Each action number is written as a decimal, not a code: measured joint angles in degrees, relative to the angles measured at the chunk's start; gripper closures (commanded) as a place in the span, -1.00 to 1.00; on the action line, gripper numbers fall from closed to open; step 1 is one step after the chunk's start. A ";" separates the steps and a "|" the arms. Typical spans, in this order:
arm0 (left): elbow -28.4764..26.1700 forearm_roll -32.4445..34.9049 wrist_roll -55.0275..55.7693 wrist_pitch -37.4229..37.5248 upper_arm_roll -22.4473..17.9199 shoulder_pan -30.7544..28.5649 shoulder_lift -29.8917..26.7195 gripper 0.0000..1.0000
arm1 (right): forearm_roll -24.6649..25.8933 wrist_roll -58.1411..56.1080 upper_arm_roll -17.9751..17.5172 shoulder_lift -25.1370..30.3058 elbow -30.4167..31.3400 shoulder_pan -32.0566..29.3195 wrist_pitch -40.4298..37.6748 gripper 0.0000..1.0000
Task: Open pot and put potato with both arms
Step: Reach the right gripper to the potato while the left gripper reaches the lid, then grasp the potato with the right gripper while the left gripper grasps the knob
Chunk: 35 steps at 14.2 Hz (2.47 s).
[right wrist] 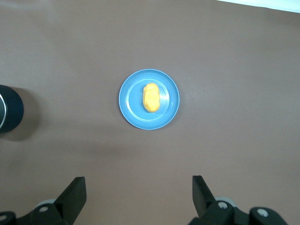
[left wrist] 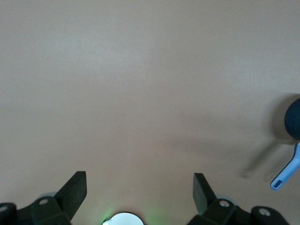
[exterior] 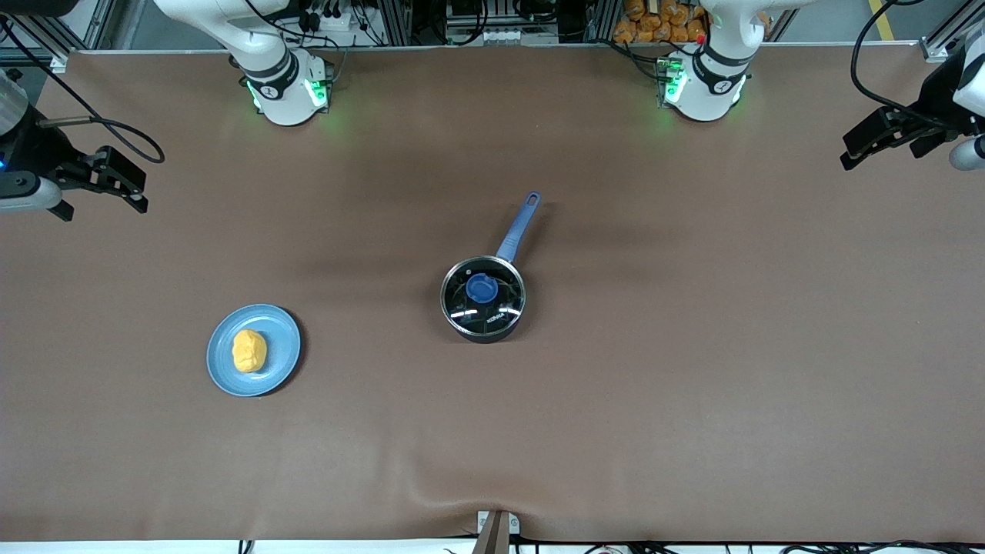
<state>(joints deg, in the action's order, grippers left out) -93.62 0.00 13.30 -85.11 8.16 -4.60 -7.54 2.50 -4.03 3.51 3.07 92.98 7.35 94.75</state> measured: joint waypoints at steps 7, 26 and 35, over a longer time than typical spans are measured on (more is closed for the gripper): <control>2.53 0.62 -0.02 0.00 0.58 0.21 2.35 -1.00 | 0.16 -1.27 0.36 -2.53 0.09 -2.23 1.41 -1.00; 18.35 4.80 61.98 -24.32 -0.04 37.69 37.25 -1.00 | -3.99 -1.59 -0.06 -23.83 6.98 -4.80 28.02 -1.00; 19.61 4.86 85.11 -34.69 -7.89 49.36 47.02 -1.00 | -5.79 -1.58 -0.41 -31.99 15.88 -4.40 49.93 -1.00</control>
<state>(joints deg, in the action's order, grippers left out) -74.02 4.86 98.40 -119.80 0.27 44.76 39.48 -3.28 -5.61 3.10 -28.91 108.86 2.95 144.68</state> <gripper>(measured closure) 0.000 0.000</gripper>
